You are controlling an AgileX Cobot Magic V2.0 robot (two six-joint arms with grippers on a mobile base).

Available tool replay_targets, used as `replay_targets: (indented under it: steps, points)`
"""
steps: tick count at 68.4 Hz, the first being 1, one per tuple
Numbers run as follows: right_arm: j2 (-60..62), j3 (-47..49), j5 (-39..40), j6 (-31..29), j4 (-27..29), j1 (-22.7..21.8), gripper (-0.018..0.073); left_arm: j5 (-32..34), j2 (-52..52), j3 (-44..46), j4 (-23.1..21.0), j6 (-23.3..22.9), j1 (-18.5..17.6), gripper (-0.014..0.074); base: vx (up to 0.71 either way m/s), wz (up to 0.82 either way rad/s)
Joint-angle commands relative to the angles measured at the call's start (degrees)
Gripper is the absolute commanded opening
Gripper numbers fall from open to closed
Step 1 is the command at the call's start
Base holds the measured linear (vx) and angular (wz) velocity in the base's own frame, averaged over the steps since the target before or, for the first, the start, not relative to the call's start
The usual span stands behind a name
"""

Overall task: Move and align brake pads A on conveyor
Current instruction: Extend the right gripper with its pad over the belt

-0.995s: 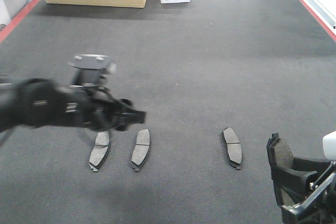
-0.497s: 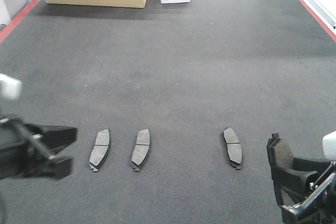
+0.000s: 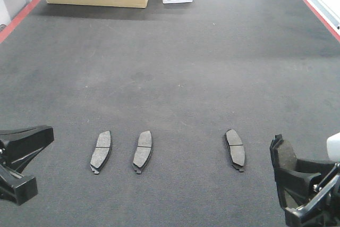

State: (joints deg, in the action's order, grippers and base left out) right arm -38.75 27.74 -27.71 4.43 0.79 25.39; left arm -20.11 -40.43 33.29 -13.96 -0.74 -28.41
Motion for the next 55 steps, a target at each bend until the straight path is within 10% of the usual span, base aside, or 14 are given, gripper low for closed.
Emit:
replay_targets:
  steps: [1, 55]
  points:
    - [0.32, 1.58, 6.64, -0.48, 0.89, -0.25, -0.0006, 4.24, 0.19, 1.56, -0.48, 0.15, -0.19, -0.0006, 0.00, 0.00]
    - [-52.44, 29.70, 9.21, 5.43, 10.54, 3.11, 0.0118, 3.85, 0.19, 1.56, -0.48, 0.15, -0.19, -0.0006, 0.00, 0.00]
